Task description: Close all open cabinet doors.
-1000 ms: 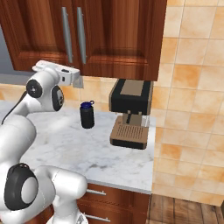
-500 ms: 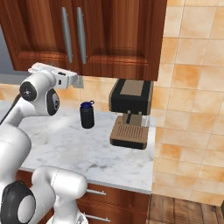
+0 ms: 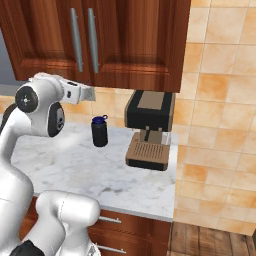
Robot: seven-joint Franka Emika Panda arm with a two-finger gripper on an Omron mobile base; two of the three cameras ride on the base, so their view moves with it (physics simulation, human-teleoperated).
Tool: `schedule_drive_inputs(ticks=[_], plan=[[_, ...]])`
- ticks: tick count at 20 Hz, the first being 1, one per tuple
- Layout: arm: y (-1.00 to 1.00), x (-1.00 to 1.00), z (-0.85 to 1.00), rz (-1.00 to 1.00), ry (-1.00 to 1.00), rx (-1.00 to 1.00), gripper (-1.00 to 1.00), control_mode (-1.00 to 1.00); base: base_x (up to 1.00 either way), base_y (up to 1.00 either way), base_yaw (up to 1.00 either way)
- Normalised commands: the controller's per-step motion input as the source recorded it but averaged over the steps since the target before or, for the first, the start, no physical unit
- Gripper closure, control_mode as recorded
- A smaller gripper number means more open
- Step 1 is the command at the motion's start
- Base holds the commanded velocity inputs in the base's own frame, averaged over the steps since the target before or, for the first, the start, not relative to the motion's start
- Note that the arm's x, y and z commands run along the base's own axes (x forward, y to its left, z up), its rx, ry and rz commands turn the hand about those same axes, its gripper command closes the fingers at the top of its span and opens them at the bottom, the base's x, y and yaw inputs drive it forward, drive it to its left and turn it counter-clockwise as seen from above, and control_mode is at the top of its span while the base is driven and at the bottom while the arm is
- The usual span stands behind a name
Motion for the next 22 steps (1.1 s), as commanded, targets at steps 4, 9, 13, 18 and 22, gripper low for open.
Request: schedule_drive_inputs(ticks=[4, 9, 13, 18, 22], plan=[[-0.17, -0.73, 0.38, 0.0, 0.28, -0.03, -1.0, -1.0, 0.0, 0.0, 0.0], [-0.25, -0.82, 0.0, 0.0, 0.26, -0.04, -1.0, -1.0, 0.0, 0.0, 0.0], [-0.33, -0.75, -0.07, 0.01, 0.18, -0.03, -1.0, -1.0, 0.0, 0.0, 0.0], [-0.3, -0.61, -0.38, 0.09, 0.03, -0.05, -1.0, -1.0, 0.0, 0.0, 0.0], [-0.2, -0.49, -0.55, 0.13, 0.0, -0.08, -1.0, -1.0, 0.0, 0.0, 0.0]])
